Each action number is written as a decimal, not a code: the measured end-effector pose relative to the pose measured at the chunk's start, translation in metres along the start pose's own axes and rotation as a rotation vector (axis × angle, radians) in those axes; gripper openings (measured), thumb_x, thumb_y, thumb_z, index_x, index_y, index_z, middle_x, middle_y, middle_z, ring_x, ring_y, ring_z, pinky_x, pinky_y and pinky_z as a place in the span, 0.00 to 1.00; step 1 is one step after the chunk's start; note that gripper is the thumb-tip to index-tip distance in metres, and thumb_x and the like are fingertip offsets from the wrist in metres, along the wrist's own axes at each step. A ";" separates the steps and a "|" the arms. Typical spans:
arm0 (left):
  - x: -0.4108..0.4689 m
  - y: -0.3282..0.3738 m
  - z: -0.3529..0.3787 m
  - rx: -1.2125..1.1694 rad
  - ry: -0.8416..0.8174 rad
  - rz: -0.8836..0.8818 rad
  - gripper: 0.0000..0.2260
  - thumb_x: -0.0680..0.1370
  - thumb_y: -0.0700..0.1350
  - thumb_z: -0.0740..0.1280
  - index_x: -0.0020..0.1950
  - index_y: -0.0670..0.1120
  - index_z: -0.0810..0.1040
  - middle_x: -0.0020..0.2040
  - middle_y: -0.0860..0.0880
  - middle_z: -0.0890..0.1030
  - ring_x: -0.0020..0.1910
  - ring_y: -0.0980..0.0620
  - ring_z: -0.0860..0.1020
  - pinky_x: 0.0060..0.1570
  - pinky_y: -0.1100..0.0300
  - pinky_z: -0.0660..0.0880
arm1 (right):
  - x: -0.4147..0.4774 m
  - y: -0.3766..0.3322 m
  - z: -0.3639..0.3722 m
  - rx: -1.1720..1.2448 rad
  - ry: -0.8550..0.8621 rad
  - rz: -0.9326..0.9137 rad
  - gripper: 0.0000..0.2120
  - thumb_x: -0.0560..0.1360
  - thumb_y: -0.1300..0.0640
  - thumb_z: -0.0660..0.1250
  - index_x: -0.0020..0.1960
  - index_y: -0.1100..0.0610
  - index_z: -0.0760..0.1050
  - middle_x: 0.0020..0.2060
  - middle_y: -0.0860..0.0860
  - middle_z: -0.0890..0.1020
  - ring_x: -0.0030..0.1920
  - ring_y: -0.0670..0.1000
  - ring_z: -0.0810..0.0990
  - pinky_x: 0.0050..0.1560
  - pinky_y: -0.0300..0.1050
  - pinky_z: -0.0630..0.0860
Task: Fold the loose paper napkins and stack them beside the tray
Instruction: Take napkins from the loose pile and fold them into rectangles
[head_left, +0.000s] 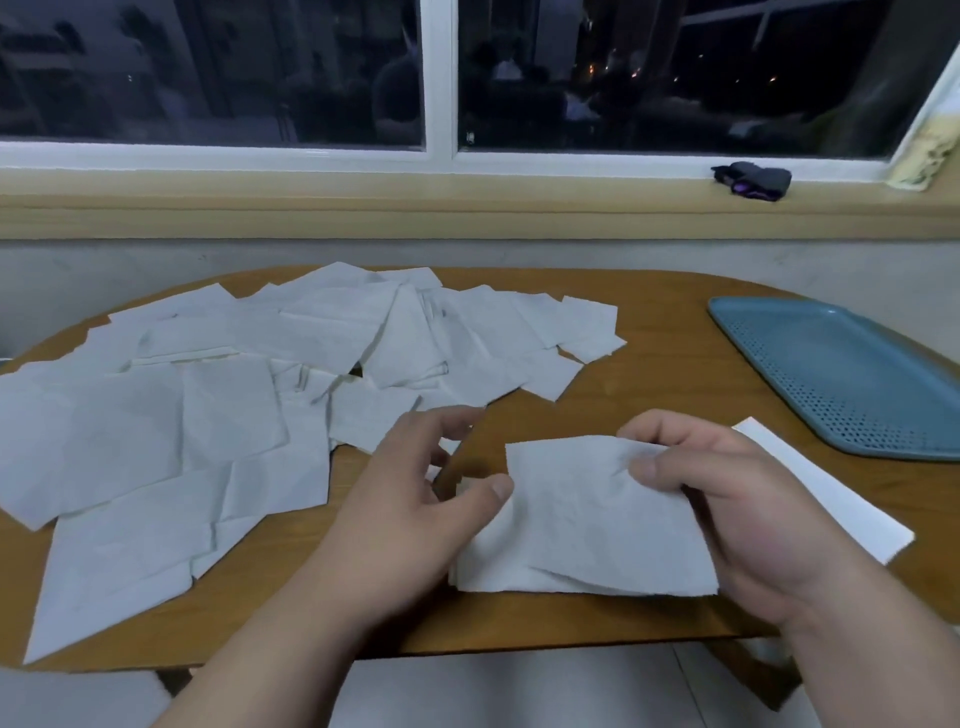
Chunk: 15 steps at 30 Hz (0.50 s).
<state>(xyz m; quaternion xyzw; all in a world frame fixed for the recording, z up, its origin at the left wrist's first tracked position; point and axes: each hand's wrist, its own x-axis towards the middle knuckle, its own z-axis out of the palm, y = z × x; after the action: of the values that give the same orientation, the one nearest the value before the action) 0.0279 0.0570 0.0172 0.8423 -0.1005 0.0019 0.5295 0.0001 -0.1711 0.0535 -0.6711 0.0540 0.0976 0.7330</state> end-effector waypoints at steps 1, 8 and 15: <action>-0.001 0.001 0.001 0.026 -0.020 -0.004 0.18 0.73 0.60 0.70 0.62 0.70 0.72 0.55 0.75 0.71 0.50 0.69 0.73 0.46 0.73 0.69 | 0.000 0.000 -0.003 0.017 -0.026 -0.001 0.07 0.63 0.60 0.67 0.40 0.57 0.81 0.40 0.61 0.82 0.37 0.56 0.82 0.30 0.45 0.76; 0.004 0.007 0.010 -0.227 -0.040 -0.033 0.07 0.75 0.48 0.74 0.51 0.60 0.83 0.45 0.55 0.85 0.46 0.51 0.83 0.47 0.55 0.80 | 0.007 0.002 -0.014 0.062 -0.090 -0.014 0.07 0.65 0.61 0.67 0.40 0.56 0.82 0.41 0.60 0.84 0.39 0.56 0.83 0.32 0.45 0.78; 0.012 -0.005 0.006 -0.076 0.000 -0.055 0.06 0.76 0.45 0.72 0.49 0.56 0.83 0.33 0.55 0.77 0.32 0.59 0.75 0.39 0.62 0.70 | 0.013 0.017 -0.013 -0.426 0.226 -0.108 0.06 0.76 0.61 0.68 0.45 0.51 0.81 0.39 0.49 0.86 0.41 0.51 0.85 0.42 0.53 0.79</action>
<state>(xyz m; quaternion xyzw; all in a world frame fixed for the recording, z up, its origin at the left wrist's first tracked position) 0.0400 0.0520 0.0116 0.8240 -0.0771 -0.0164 0.5611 0.0099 -0.1819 0.0332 -0.8191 0.0780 -0.0084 0.5683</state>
